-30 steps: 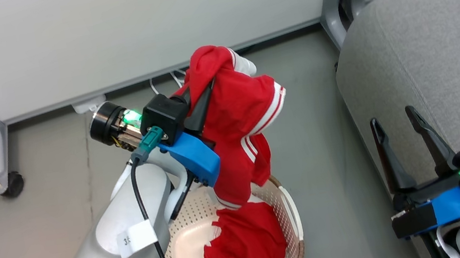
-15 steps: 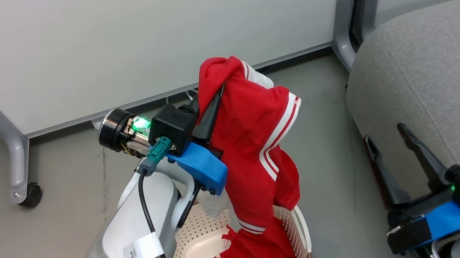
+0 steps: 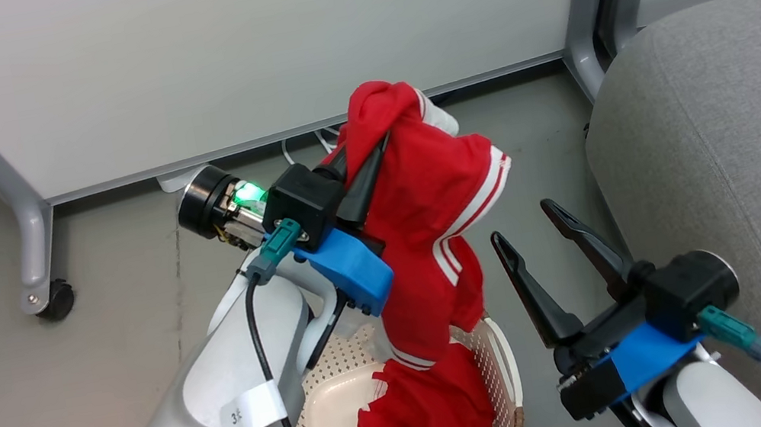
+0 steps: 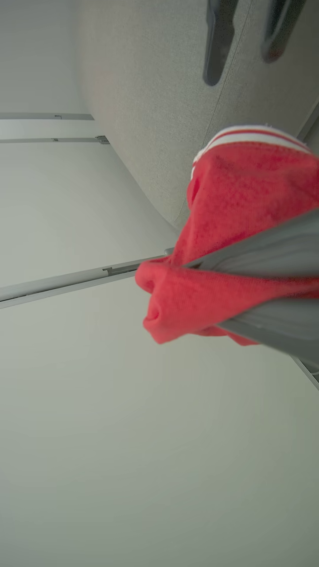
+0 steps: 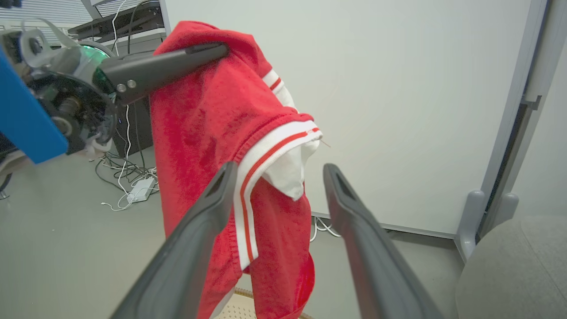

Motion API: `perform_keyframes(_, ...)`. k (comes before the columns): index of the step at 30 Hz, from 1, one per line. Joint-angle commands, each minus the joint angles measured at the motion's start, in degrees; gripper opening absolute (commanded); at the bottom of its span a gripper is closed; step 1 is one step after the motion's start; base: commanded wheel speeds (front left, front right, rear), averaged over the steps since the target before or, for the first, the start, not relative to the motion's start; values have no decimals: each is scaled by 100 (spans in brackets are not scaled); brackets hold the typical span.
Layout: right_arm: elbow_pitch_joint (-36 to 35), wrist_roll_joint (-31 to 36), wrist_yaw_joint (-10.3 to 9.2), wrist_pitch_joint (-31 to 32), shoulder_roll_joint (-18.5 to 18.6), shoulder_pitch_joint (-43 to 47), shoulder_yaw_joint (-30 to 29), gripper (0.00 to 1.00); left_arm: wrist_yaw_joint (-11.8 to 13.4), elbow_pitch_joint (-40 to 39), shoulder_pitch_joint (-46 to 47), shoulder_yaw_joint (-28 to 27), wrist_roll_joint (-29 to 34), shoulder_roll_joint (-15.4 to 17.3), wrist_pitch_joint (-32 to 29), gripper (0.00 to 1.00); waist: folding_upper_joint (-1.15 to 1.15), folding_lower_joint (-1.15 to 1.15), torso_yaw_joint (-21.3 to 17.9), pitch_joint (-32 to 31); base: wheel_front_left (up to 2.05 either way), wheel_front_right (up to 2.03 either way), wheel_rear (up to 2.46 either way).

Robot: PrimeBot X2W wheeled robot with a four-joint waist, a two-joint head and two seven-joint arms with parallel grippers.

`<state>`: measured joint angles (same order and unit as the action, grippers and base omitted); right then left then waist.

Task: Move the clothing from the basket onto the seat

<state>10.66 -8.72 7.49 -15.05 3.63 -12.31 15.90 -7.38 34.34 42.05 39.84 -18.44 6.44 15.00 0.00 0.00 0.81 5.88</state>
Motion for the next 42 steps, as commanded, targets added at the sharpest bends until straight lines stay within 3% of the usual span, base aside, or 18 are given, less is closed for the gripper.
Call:
perform_keyframes(1,116,-105,1,-20,34,-193,86,100,-3,-32,88,36,43,-35,27,0,0,0,48,39,0,0,0)
perform_keyframes(12,979,-448,1,-20,63,-950,490,100,-9,-116,247,265,75,-202,26,0,0,0,334,261,0,0,0)
perform_keyframes(20,1017,-631,1,-20,12,-1321,618,100,-10,-173,288,396,-6,-254,27,0,0,0,454,359,0,0,0)
perform_keyframes(21,998,-634,1,-20,5,-1341,624,0,-10,-171,281,402,-9,-256,27,0,0,0,457,364,0,0,0)
perform_keyframes(42,909,-594,1,-20,-43,-1303,627,0,-11,-105,330,419,-32,-209,27,0,0,0,386,388,0,0,0)
